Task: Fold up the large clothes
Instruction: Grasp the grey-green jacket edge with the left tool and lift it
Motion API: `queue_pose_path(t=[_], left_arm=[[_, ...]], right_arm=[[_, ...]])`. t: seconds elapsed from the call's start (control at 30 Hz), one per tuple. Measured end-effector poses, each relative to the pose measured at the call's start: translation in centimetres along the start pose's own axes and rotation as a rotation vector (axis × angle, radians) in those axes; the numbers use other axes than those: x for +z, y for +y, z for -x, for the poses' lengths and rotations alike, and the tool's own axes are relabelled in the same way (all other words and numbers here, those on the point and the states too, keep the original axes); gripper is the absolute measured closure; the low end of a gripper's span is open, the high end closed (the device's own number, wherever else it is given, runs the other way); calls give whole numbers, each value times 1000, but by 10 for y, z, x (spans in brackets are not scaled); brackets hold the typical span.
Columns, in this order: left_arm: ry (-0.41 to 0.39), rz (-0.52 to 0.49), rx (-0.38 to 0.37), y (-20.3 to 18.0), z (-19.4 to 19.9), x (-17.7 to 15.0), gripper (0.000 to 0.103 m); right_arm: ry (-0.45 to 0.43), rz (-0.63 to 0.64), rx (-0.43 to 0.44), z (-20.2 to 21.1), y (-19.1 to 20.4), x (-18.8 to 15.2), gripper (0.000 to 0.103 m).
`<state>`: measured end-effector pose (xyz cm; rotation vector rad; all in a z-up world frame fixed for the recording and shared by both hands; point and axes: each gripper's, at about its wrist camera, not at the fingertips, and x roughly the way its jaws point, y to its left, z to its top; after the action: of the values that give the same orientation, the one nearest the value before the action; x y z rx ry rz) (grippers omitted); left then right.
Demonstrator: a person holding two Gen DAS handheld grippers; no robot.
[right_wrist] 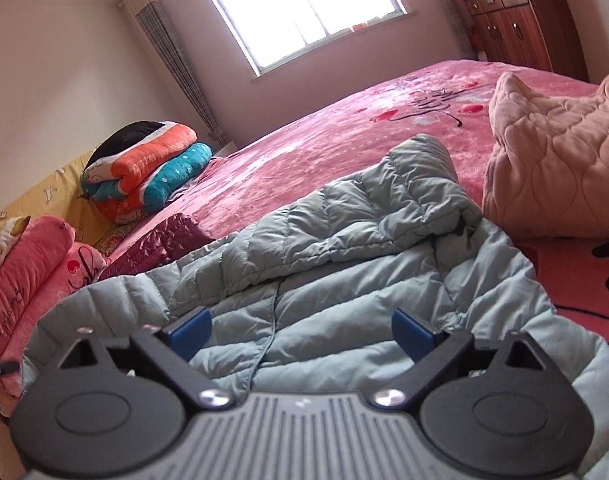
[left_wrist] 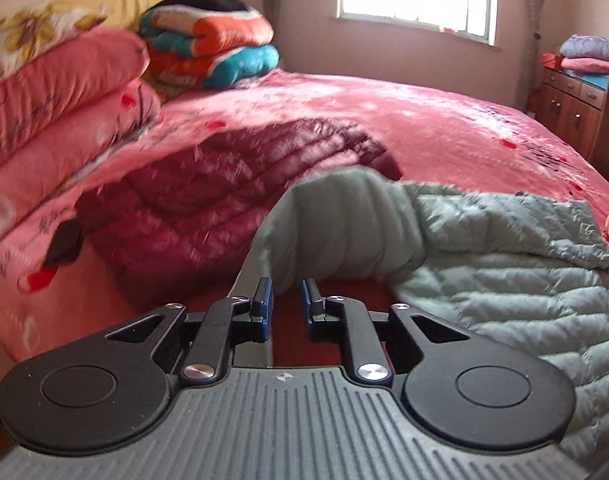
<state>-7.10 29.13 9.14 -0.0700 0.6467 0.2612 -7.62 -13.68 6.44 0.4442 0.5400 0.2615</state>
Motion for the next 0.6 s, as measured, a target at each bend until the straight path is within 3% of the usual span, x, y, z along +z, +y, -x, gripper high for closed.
queue_pose_path(t=[0.07, 0.23, 0.3, 0.4, 0.5, 0.6], left_arm=[[25, 3, 14, 4, -7, -12, 80], [57, -33, 24, 0, -24, -32, 48], [82, -61, 39, 4, -36, -36, 48], [122, -87, 63, 0, -49, -39, 55], [169, -52, 74, 4, -57, -36, 86], [164, -17, 40, 9, -55, -27, 94]], right_arm=[[6, -3, 7, -2, 0, 0, 7], [28, 30, 23, -9, 7, -4, 6], [37, 50, 24, -12, 10, -7, 6], [45, 74, 27, -14, 14, -9, 6], [53, 79, 27, -17, 14, -11, 6], [56, 71, 25, -21, 11, -10, 6]])
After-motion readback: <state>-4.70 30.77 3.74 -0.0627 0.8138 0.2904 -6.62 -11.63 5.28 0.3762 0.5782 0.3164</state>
